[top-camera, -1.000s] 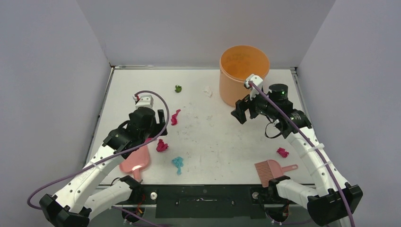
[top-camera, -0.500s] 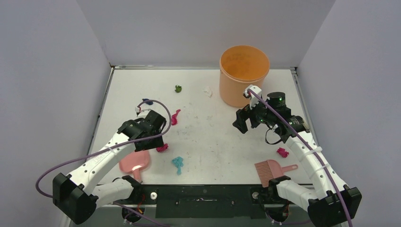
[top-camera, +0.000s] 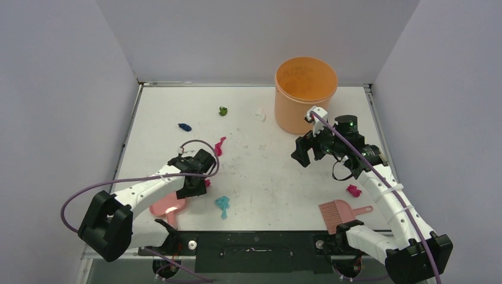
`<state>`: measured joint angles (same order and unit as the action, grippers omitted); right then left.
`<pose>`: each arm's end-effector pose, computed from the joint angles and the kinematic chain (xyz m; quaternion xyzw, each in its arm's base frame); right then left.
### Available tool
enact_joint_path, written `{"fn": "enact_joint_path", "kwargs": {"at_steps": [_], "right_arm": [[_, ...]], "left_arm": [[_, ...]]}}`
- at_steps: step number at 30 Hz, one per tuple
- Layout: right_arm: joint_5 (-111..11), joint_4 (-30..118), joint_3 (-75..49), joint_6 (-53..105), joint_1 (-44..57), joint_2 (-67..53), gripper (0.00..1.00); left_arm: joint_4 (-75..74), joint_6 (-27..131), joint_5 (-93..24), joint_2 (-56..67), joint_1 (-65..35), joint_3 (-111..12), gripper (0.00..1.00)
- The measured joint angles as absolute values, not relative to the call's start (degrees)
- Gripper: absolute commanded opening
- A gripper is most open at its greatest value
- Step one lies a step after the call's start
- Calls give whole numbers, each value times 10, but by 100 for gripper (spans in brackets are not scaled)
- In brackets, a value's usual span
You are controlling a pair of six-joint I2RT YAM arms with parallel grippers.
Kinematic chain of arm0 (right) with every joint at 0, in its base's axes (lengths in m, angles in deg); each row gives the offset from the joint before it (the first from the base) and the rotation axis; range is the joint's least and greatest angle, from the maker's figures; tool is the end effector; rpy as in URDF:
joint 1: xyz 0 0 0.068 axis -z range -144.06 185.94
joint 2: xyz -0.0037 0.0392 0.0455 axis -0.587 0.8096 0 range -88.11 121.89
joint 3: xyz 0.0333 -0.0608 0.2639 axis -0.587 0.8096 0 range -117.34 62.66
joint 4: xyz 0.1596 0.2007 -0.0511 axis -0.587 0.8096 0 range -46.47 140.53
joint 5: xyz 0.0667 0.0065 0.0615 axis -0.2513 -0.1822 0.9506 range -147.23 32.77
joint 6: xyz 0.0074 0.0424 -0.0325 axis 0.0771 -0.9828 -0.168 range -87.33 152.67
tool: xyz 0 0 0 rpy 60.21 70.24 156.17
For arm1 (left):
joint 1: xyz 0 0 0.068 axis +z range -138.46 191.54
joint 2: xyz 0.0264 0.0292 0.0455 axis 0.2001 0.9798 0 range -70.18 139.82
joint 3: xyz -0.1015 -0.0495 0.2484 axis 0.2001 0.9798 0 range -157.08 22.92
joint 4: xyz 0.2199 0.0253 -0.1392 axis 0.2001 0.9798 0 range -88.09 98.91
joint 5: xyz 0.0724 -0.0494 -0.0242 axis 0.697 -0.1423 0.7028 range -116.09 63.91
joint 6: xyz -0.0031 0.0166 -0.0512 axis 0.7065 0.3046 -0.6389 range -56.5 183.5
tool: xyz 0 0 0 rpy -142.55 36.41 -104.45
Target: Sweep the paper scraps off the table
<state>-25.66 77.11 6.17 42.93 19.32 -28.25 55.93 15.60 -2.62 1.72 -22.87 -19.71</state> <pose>0.2045 0.0806 0.3246 -0.3183 0.8091 0.2669 0.4156 0.1676 -0.0977 0.1911 -0.1266 0.9693 0.1152 0.1768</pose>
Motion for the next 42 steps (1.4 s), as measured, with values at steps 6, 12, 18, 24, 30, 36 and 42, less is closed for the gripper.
{"fn": "enact_joint_path", "kwargs": {"at_steps": [6,12,18,24,30,36,42], "right_arm": [[-257,776,62,432,194,-289,94],[-257,776,62,432,194,-290,94],[-257,776,62,432,194,-290,94],[-256,777,62,432,194,-290,94],[-257,779,61,432,194,-290,95],[-260,788,56,439,194,-290,95],[-286,804,46,455,194,-290,95]], "left_arm": [[521,142,-7,46,-229,-172,42],[492,128,7,62,-229,-164,17],[510,88,7,74,-230,-162,0],[567,48,-7,0,-263,-176,0],[650,40,25,-21,-321,-291,0],[672,60,45,-13,-366,-399,0],[597,82,-9,43,-387,-425,0]]}}
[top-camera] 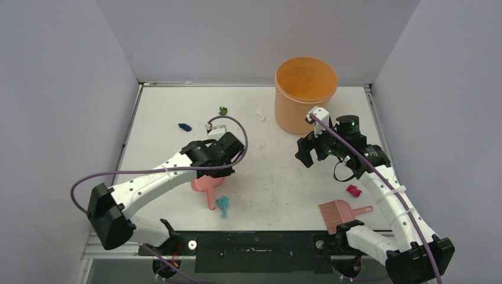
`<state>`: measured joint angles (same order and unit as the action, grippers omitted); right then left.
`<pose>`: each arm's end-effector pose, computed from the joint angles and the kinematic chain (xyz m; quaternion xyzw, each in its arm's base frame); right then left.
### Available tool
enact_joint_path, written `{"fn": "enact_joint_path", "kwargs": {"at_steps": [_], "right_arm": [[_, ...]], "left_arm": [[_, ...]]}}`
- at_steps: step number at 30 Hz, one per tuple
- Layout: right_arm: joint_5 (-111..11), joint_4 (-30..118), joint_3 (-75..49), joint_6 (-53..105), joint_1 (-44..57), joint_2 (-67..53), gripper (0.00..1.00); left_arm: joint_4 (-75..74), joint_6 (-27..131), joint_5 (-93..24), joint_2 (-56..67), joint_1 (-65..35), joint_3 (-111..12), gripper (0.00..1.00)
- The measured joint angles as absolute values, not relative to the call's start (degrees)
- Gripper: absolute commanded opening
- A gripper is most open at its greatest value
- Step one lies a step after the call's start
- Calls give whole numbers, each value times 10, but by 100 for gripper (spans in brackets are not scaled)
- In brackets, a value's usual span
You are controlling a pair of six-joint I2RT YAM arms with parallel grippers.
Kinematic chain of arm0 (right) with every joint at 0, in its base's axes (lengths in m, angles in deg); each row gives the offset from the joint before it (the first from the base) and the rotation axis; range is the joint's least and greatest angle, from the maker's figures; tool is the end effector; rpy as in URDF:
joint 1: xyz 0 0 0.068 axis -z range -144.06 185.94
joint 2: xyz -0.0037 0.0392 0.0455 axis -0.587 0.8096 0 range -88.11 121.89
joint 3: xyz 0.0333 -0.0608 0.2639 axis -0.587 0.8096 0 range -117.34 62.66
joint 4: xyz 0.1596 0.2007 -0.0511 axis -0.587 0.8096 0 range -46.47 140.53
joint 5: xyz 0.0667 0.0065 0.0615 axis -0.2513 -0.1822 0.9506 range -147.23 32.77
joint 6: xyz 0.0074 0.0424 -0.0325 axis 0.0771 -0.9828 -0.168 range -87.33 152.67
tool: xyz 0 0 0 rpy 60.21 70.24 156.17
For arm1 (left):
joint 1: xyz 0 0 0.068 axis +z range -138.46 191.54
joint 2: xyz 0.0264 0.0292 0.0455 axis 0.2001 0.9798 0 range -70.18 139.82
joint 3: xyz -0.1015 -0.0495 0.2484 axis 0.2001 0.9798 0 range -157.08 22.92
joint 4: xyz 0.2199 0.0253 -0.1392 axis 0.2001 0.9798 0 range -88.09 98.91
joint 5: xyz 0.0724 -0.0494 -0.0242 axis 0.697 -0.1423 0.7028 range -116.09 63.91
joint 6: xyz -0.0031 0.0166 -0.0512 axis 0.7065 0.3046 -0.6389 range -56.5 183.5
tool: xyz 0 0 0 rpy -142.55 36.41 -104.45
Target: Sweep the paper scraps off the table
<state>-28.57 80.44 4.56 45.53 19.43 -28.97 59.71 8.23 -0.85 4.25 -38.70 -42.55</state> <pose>0.2000 0.0772 0.3310 -0.3258 0.8146 0.2359 0.4178 0.1667 -0.1767 0.2914 -0.0859 0.9530 -0.0270 0.2893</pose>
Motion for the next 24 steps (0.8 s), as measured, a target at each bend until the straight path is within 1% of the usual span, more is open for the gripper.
{"fn": "enact_joint_path", "kwargs": {"at_steps": [3,8,12,16,21,24], "right_arm": [[-318,815,46,463,195,-290,95],[-412,855,40,511,206,-289,95],[-461,904,40,583,248,-291,92],[-474,972,45,695,318,-300,87],[-464,1074,70,893,415,-307,85],[-466,1123,94,1007,445,-306,85]], "left_arm": [[558,93,-38,117,-405,-481,0],[496,112,-77,225,-437,-584,0],[436,114,-125,299,-446,-615,0],[410,111,-163,380,-446,-646,0],[387,111,-203,485,-441,-741,0],[383,115,-215,530,-439,-804,17]]}}
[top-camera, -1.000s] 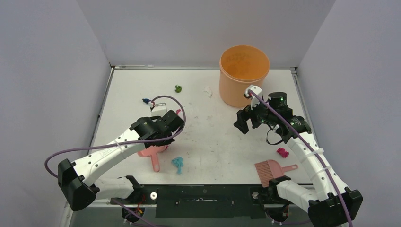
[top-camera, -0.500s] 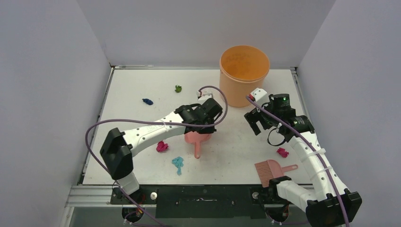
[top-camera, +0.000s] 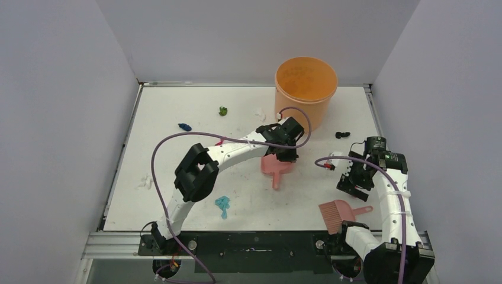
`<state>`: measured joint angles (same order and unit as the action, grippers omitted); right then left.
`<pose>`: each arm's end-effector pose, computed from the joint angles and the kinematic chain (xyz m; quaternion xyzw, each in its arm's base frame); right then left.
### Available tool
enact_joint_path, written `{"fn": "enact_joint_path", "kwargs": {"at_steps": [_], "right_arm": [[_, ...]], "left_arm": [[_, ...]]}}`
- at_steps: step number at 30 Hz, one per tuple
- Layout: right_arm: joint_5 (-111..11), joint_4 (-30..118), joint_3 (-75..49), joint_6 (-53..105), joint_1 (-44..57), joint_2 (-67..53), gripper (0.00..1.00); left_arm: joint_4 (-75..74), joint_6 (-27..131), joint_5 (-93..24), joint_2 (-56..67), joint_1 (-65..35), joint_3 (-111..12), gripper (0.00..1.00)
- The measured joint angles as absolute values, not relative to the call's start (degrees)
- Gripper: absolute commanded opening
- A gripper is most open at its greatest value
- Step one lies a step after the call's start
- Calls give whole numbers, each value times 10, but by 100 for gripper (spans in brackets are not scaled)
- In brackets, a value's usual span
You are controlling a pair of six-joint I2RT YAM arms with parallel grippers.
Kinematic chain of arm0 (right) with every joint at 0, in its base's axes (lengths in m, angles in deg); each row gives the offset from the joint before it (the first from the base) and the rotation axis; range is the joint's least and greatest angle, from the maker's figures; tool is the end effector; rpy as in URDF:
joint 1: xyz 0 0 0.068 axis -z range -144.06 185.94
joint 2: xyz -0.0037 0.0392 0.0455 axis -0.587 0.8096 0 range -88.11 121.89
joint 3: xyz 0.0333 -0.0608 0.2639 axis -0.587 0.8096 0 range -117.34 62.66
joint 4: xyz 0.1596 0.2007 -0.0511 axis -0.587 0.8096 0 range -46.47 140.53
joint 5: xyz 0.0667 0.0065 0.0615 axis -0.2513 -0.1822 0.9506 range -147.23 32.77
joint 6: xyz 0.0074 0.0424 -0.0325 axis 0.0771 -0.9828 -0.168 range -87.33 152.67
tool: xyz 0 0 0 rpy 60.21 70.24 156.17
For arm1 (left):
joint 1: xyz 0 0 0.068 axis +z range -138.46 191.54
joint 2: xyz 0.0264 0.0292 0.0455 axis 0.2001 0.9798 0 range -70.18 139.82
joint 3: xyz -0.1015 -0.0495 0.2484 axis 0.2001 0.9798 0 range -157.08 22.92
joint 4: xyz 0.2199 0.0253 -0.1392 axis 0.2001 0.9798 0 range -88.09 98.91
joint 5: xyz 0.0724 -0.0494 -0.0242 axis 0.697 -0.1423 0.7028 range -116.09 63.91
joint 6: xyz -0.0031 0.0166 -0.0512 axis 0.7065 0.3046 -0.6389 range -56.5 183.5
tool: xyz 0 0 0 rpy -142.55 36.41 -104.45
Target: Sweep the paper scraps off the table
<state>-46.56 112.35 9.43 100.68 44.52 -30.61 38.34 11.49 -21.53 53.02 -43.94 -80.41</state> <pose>0.1579 -0.0171 0.2734 -0.5001 0.8485 -0.0185 0.1719 0.2721 -0.3908 0.2166 0.0174 0.9562 -0.2111 0.2020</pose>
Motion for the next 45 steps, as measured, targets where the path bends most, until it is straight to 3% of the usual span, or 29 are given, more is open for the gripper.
{"fn": "enact_joint_path", "kwargs": {"at_steps": [4,7,13,23,30,36,38,45], "right_arm": [[-477,1164,129,1138,466,-304,90],[-481,1179,150,1219,478,-305,85],[-503,1181,204,1337,488,-308,66],[-530,1125,272,1442,521,-281,67],[-520,1077,273,1469,547,-197,62],[-515,1042,309,1490,558,-200,58],[-514,1025,323,1493,558,-218,52],[-534,963,354,1485,559,-243,14]], "left_arm": [[377,119,-235,561,-437,-863,35],[369,129,-245,561,-435,-869,45],[370,168,-245,533,-432,-856,46],[329,184,-230,277,-430,-636,45],[321,172,-216,190,-431,-557,45],[340,172,-182,121,-430,-521,45],[345,172,-170,96,-430,-518,45],[352,172,-138,31,-427,-505,45]]}}
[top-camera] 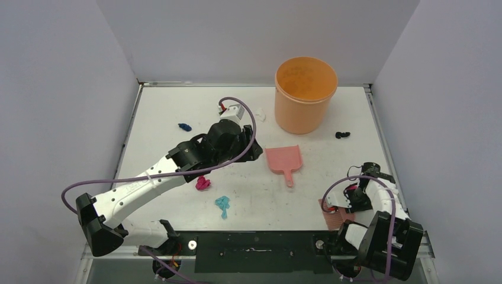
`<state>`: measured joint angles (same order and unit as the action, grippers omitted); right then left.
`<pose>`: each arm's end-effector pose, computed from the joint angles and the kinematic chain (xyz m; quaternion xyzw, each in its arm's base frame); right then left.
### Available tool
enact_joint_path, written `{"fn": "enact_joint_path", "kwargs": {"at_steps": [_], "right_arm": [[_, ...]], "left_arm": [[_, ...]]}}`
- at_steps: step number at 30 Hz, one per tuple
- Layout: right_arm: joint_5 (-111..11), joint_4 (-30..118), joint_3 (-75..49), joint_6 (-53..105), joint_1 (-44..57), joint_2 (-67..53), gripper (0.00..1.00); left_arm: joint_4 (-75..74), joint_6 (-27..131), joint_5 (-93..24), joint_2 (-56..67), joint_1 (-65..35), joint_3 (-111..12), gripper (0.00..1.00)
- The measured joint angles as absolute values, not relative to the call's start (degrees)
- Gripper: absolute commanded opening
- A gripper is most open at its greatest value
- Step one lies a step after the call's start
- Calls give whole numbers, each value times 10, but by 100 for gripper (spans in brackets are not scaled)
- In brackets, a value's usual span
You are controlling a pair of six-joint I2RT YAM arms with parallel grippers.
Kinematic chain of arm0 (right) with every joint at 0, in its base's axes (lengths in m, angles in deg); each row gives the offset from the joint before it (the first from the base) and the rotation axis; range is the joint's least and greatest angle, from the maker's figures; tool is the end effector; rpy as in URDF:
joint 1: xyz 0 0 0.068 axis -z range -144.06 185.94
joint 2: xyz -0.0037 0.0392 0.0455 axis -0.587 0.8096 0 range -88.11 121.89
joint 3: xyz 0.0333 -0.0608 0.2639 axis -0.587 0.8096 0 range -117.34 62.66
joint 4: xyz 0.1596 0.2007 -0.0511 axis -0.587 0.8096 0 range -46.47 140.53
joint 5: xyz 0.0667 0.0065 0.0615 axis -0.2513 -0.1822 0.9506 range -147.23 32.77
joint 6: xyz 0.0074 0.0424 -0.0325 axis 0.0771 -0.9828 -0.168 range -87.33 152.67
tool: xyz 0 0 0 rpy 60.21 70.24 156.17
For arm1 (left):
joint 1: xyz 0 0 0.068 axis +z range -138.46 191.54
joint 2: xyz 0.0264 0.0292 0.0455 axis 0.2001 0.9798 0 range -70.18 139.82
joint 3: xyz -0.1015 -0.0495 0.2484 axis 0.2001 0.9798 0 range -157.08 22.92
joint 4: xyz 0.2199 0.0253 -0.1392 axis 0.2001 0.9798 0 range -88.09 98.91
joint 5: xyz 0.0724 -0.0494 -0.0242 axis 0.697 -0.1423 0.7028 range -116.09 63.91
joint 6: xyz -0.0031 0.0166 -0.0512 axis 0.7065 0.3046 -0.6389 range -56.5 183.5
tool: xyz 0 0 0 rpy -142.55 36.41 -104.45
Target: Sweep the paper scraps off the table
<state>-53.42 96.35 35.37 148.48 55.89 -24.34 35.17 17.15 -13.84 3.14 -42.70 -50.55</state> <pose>0.1300 -0.0446 0.1433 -0.7421 0.6695 0.0068 0.0332 0.1698 -0.2230 0.3677 0.0095 0.8757 -0.3044 0.3747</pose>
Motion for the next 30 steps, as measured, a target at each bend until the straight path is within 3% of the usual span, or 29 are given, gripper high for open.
{"fn": "enact_joint_path", "kwargs": {"at_steps": [6,11,21,25,30], "right_arm": [[-515,995,328,1488,580,-232,9],[-471,1114,249,1499,585,-260,6],[-353,1213,152,1484,574,-289,5],[-242,1222,76,1409,565,-261,5],[-86,1149,17,1195,552,-255,5]], "left_arm": [[356,173,-130,27,-424,-481,45],[362,179,-127,27,-415,-467,45],[287,203,-128,-23,-414,-366,46],[220,207,-131,-72,-417,-293,45],[137,218,-143,-84,-432,-262,48]]}}
